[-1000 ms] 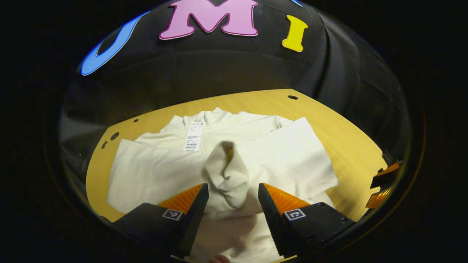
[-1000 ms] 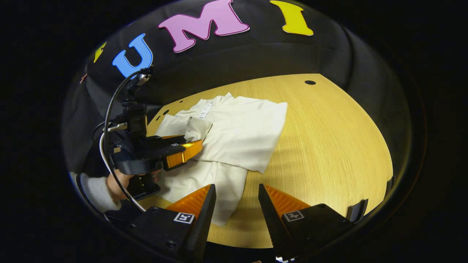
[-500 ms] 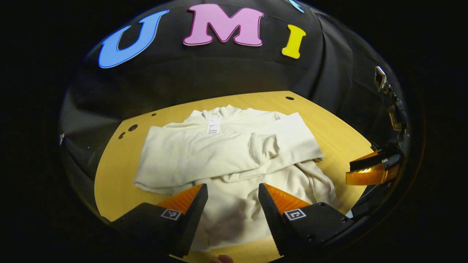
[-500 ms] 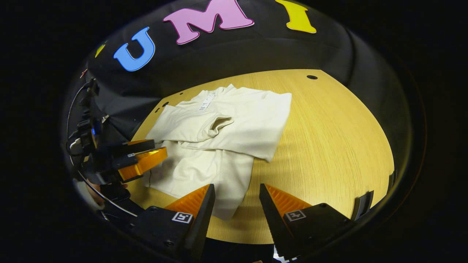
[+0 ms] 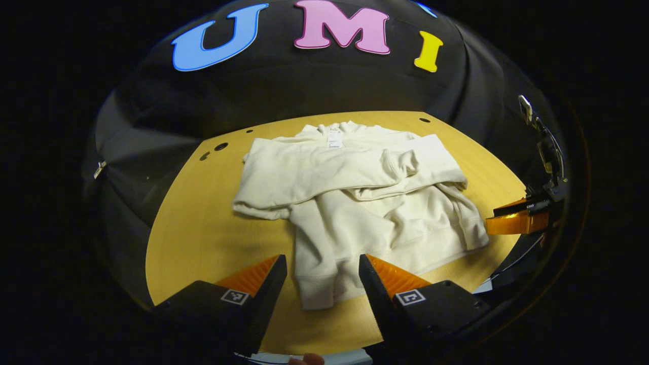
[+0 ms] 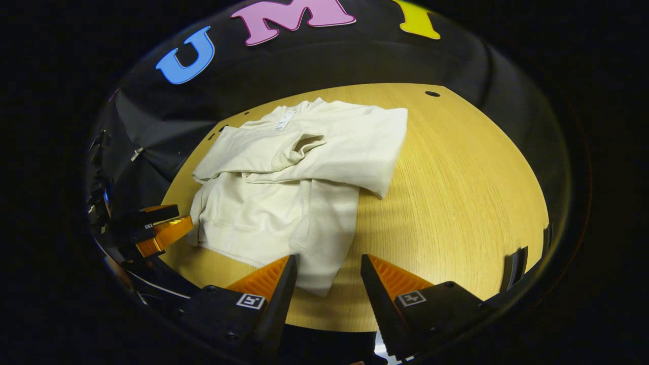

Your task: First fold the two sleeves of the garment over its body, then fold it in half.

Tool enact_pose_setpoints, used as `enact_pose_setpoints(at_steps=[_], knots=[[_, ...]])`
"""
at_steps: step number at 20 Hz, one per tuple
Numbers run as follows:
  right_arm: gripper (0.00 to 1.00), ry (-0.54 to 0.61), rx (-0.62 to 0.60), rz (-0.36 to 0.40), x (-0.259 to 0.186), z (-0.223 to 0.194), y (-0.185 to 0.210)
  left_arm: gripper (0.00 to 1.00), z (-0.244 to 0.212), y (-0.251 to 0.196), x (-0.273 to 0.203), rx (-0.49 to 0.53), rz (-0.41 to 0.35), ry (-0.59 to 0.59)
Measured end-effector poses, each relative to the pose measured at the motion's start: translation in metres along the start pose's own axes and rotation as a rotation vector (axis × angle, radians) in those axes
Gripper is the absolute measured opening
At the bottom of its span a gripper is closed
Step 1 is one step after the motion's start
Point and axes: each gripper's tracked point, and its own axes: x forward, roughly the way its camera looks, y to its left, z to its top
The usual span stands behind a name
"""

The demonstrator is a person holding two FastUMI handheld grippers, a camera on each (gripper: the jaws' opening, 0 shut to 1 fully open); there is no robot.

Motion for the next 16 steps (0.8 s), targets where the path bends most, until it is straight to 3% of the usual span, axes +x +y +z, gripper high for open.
enact_pose_setpoints(at_steps=[11, 16], knots=[[0.83, 0.068, -0.046, -0.042, 0.032, -0.008, 0.004, 0.91, -0.027, 0.006, 0.039, 0.020, 0.004, 0.123], [0.82, 0.090, -0.110, -0.054, 0.043, -0.006, 0.010, 0.93, -0.034, 0.004, 0.043, -0.053, -0.011, 0.137]])
